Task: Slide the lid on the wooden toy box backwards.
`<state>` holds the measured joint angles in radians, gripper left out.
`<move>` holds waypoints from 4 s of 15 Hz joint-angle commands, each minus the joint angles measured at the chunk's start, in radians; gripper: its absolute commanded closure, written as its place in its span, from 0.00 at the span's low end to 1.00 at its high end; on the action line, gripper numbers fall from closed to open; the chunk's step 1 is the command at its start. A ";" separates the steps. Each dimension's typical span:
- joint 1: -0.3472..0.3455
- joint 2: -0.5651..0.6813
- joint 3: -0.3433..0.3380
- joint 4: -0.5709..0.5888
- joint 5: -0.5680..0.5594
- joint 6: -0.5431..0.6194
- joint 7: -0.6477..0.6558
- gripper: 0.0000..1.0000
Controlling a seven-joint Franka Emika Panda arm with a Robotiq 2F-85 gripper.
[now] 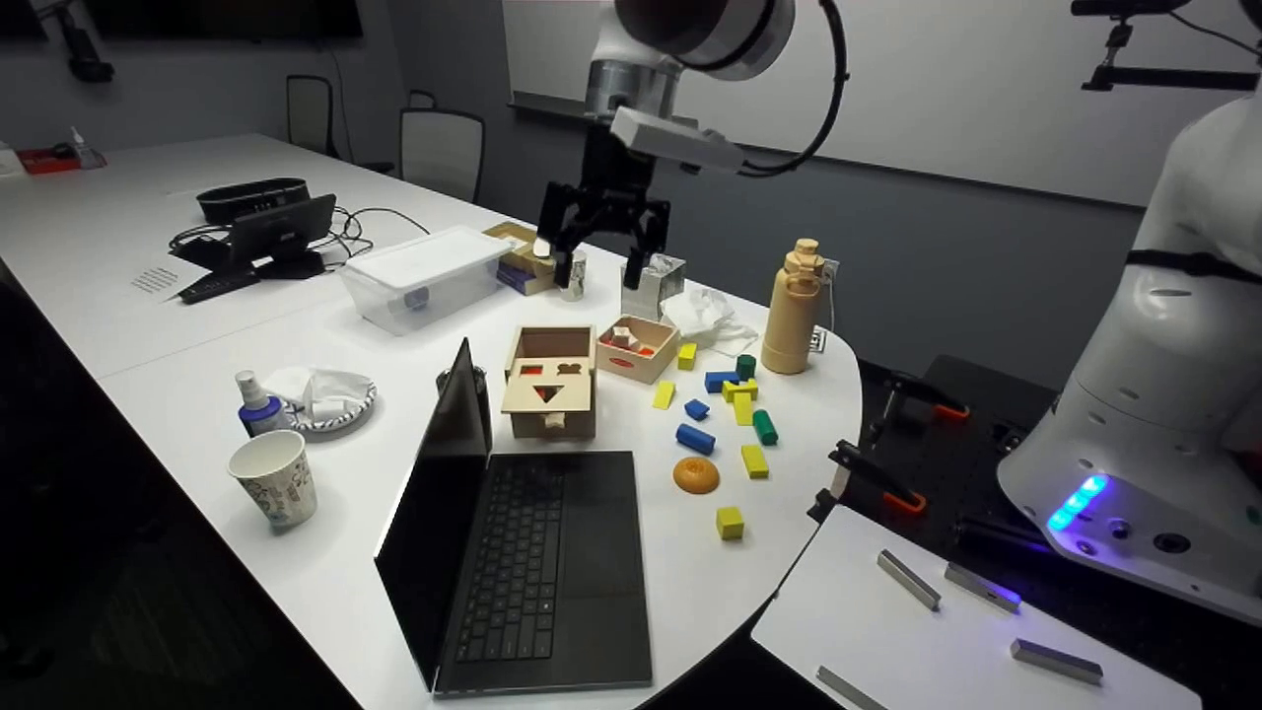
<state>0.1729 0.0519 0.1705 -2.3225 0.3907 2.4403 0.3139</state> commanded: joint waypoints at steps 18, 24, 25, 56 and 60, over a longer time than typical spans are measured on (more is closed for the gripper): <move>0.087 0.601 -0.036 0.450 0.042 -0.004 0.458 0.00; 0.103 0.634 -0.058 0.439 0.028 0.032 0.572 0.00; 0.103 0.643 -0.063 0.444 0.021 0.033 0.579 0.00; 0.196 0.792 -0.237 0.688 -0.328 -0.110 0.988 0.00; 0.190 0.800 -0.239 0.707 -0.360 -0.126 1.000 0.00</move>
<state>0.3514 0.8377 -0.0557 -1.6545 0.0609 2.3584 1.2724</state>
